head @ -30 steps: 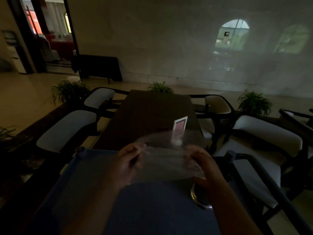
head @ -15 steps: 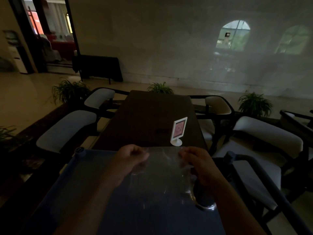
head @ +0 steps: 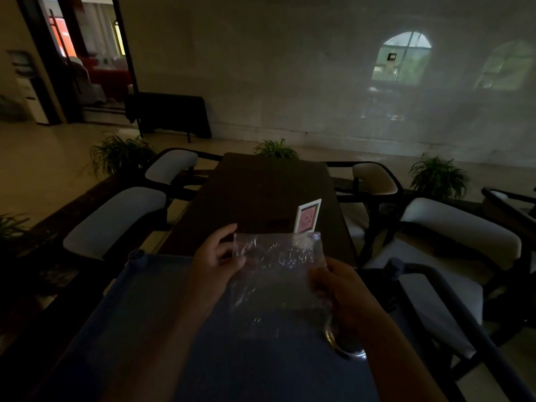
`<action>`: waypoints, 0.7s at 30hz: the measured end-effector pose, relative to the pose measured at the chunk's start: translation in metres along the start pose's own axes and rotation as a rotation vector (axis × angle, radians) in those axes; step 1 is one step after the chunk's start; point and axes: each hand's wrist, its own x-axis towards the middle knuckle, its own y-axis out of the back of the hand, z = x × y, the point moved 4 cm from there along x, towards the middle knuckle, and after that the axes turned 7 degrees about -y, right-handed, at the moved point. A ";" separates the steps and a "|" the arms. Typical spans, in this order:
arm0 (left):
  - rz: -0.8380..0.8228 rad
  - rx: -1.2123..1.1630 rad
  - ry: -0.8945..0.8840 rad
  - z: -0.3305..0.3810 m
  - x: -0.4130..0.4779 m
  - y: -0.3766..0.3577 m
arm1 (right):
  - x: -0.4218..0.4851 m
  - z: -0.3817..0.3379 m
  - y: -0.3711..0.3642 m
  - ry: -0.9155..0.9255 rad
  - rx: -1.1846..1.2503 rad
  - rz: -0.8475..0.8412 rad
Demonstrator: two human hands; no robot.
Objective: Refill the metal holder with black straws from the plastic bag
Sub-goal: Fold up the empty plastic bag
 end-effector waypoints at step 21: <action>-0.217 -0.025 0.193 -0.015 -0.001 0.007 | -0.007 -0.009 0.006 0.120 0.085 -0.073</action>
